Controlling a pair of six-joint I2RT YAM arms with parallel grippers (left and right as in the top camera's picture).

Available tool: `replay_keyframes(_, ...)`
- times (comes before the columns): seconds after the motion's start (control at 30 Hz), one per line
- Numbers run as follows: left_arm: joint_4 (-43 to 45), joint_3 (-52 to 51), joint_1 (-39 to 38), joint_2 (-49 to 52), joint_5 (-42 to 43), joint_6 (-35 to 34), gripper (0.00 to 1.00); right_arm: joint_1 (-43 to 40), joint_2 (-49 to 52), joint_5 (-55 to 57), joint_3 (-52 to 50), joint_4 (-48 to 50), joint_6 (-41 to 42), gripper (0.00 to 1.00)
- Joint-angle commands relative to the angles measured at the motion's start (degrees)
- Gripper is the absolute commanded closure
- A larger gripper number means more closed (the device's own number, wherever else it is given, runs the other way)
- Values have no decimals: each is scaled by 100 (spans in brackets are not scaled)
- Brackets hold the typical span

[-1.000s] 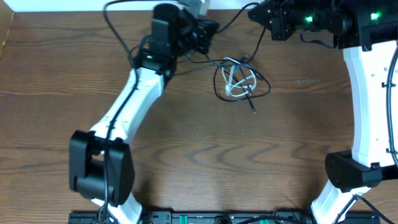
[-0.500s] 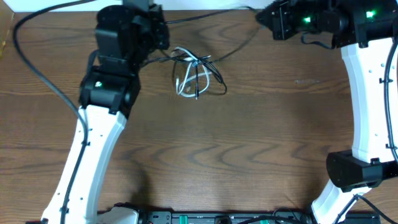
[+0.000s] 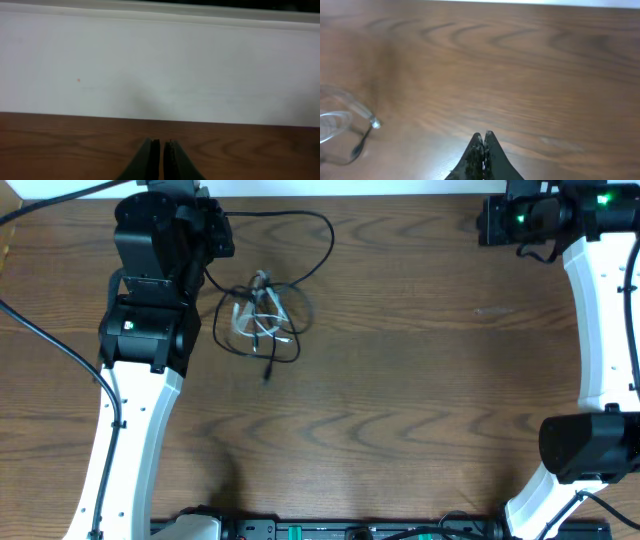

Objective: Untangle cables

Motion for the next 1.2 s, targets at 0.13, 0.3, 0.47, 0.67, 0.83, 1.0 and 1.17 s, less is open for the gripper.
replay_keyframes(0.13, 48, 105, 9, -153, 881, -944, 93, 494, 17, -2144, -92, 105, -1176, 35)
replay_keyframes(0.3, 127, 105, 9, -153, 879, -1281, 92, 946, 101, -1908, -131, 98, -1174, 23)
replay_keyframes(0.47, 398, 105, 9, -212, 881, -1279, 92, 1054, 332, -1753, -144, 70, -1147, 23)
replay_keyframes(0.67, 855, 105, 9, -481, 881, -1276, 93, 1060, 798, -1792, -144, 81, -1113, 23)
replay_keyframes(0.83, 1176, 105, 9, -765, 879, -1279, 92, 1106, 1226, -2439, -144, 94, -1574, 24)
replay_keyframes(1.0, 1384, 105, 9, -933, 855, -1276, 92, 1322, 1561, -3110, -144, 90, -2188, 25)
replay_keyframes(1.17, 1370, 105, 9, -933, 811, -1274, 93, 1661, 1788, -3171, -146, -243, -2855, 25)
